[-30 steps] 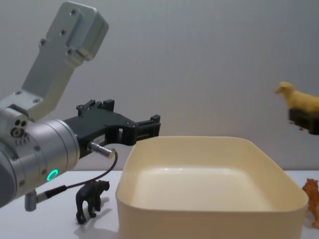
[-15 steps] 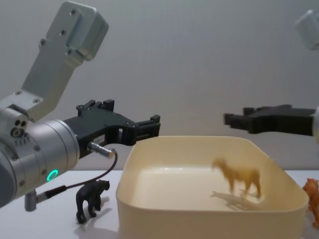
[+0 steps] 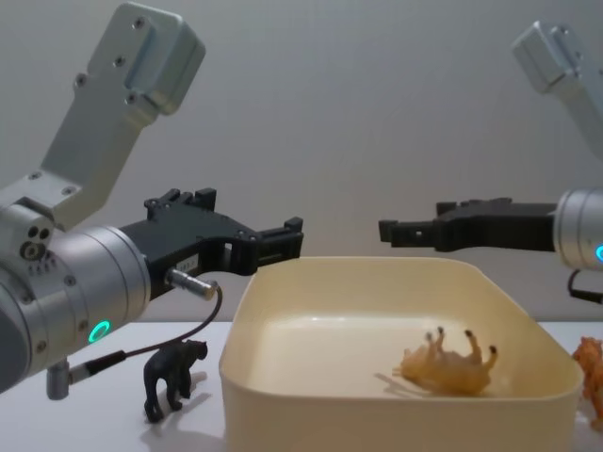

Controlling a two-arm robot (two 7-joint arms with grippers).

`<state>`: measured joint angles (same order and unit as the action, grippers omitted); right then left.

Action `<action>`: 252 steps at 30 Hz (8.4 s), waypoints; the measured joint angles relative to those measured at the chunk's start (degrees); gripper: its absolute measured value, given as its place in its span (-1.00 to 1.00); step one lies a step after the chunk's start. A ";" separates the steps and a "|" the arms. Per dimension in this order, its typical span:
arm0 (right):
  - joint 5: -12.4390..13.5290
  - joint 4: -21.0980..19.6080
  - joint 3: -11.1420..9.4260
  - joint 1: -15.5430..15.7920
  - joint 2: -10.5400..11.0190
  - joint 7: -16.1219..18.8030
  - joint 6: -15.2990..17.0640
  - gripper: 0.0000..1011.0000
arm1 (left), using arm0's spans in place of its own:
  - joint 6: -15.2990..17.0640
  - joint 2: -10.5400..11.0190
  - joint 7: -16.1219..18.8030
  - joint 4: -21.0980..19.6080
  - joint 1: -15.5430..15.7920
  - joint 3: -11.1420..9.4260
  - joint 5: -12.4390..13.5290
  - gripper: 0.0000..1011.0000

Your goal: Pick up the toy alternately with two hands and place it into the central storage box.

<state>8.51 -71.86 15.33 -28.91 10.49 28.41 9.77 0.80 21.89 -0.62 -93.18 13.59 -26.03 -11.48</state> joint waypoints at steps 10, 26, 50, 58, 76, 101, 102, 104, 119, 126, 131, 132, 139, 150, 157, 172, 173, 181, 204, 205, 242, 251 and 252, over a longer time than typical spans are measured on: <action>3.01 -8.22 -2.42 5.92 3.84 -3.92 1.92 0.98 | 0.00 0.00 0.00 0.00 0.00 0.00 0.00 0.98; 9.77 -21.68 -7.12 18.56 11.32 -10.29 5.56 0.98 | 0.00 0.00 0.00 0.00 0.00 0.00 0.00 0.98; 12.37 -26.17 -9.24 28.95 15.93 -13.79 9.32 0.98 | 0.00 0.00 0.00 0.00 0.00 0.00 0.00 0.98; 11.30 -24.41 -8.36 28.08 14.92 -13.77 9.83 0.98 | 0.00 0.00 0.00 0.00 0.00 0.00 0.00 0.98; 7.35 -17.46 -5.74 23.07 11.11 -14.35 9.85 0.98 | 0.00 0.00 0.00 0.00 0.00 0.00 0.00 0.98; 5.02 -13.89 -4.49 20.47 9.28 -14.66 9.17 -0.23 | 0.00 0.00 0.00 0.00 0.00 0.00 0.00 0.98; 5.02 -13.89 -4.48 20.47 9.28 -14.66 9.16 -0.32 | 0.00 0.00 0.00 0.00 0.00 0.00 0.00 0.98; 5.02 -13.89 -4.48 20.47 9.28 -14.71 9.07 -0.39 | 0.00 0.00 0.00 0.00 0.00 0.00 0.00 0.98; 6.18 -16.00 -5.01 21.21 9.29 -17.08 4.64 -0.39 | 0.00 0.00 0.00 0.00 0.00 0.00 0.00 0.98; 6.86 -18.13 -5.23 20.60 8.95 -17.42 2.25 -0.39 | 0.00 0.00 0.00 0.00 0.00 0.00 0.00 0.98; 7.51 -19.43 -5.18 19.10 8.29 -16.05 1.43 -0.39 | 0.00 0.00 0.00 0.00 0.00 0.00 0.00 0.98; 7.59 -19.55 -5.12 18.75 8.14 -15.76 1.42 -0.39 | 0.00 0.00 0.00 0.00 0.00 0.00 0.00 0.98; 8.05 -19.04 -4.32 15.48 6.57 -12.39 2.58 -0.39 | 0.00 0.00 0.00 0.00 0.00 0.00 0.00 0.98; 7.23 -13.96 -2.40 9.41 3.30 -7.70 6.97 -0.15 | 0.00 0.00 0.00 0.00 0.00 0.00 0.00 0.98; 6.68 -11.64 -1.62 7.07 2.00 -6.05 8.45 0.28 | 0.00 0.00 0.00 0.00 0.00 0.00 0.00 0.98; 7.83 -12.79 -2.38 7.64 2.93 -6.61 8.46 0.98 | 0.00 0.00 0.00 0.00 0.00 0.00 0.00 0.98; 8.30 -13.43 -2.69 8.14 3.35 -6.98 8.38 0.98 | 0.00 0.00 0.00 0.00 0.00 0.00 0.00 0.98; 10.53 -16.79 -4.29 11.01 5.52 -8.91 8.29 0.98 | 0.00 0.00 0.00 0.00 0.00 0.00 0.00 0.98; 13.00 -20.37 -5.94 14.09 7.81 -10.85 8.33 0.98 | 3.71 2.47 0.52 -2.09 -2.36 0.97 -1.96 0.98; 13.04 -20.46 -5.97 14.16 7.87 -10.89 8.32 0.98 | 4.30 2.96 0.62 -2.40 -2.82 1.17 -2.61 0.98; 13.42 -21.05 -6.26 14.66 8.25 -11.19 8.32 0.98 | 6.71 6.39 -10.93 7.31 -1.20 5.65 -10.06 0.98; 13.42 -21.06 -6.25 14.68 8.25 -11.18 8.32 0.98 | 8.33 5.45 -13.49 10.63 1.16 5.99 -9.01 0.98; 13.42 -21.06 -6.25 14.68 8.25 -11.19 8.32 0.98 | 8.43 5.22 -13.80 11.31 1.56 6.00 -8.95 0.98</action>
<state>21.93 -92.92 9.08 -14.24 18.73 17.23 18.09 9.23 27.11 -14.43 -81.87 15.15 -20.02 -20.44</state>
